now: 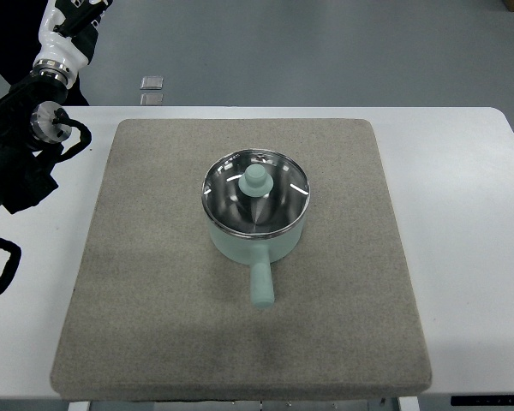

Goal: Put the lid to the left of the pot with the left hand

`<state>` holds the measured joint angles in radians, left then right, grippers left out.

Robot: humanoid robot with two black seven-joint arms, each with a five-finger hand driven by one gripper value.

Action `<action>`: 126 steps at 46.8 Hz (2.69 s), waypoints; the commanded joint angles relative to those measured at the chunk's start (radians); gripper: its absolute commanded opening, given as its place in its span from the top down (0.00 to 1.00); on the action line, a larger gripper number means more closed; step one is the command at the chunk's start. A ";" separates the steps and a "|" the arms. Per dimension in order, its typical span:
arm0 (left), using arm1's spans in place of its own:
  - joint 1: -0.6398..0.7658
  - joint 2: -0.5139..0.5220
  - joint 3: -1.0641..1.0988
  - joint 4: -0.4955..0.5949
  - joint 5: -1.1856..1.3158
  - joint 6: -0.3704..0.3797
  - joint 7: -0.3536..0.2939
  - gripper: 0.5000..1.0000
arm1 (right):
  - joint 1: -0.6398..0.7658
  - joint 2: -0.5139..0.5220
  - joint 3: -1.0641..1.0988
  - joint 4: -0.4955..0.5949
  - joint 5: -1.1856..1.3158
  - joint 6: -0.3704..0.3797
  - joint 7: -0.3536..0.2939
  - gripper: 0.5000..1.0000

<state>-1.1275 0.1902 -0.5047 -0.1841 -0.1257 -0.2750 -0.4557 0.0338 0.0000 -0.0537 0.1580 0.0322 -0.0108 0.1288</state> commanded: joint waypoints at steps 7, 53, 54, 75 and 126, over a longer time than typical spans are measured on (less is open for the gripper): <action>0.000 -0.002 -0.002 0.000 -0.002 0.000 -0.021 0.01 | 0.000 0.000 0.000 0.000 0.000 0.000 0.000 0.15; -0.009 0.002 0.021 -0.032 0.018 -0.001 -0.008 0.01 | 0.000 0.000 0.000 0.000 0.000 0.000 0.000 0.15; -0.011 0.003 0.029 -0.035 0.018 -0.001 -0.008 0.01 | 0.000 0.000 0.000 0.000 0.000 0.000 0.000 0.15; -0.152 0.020 0.416 -0.086 0.018 -0.001 -0.006 0.01 | 0.000 0.000 0.000 0.000 0.000 0.000 0.000 0.15; -0.480 0.106 0.874 -0.247 0.791 -0.336 -0.034 0.01 | 0.000 0.000 0.000 0.000 0.000 0.000 0.000 0.15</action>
<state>-1.6026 0.2964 0.3696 -0.4274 0.6226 -0.6107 -0.4824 0.0337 0.0000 -0.0537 0.1580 0.0322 -0.0108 0.1288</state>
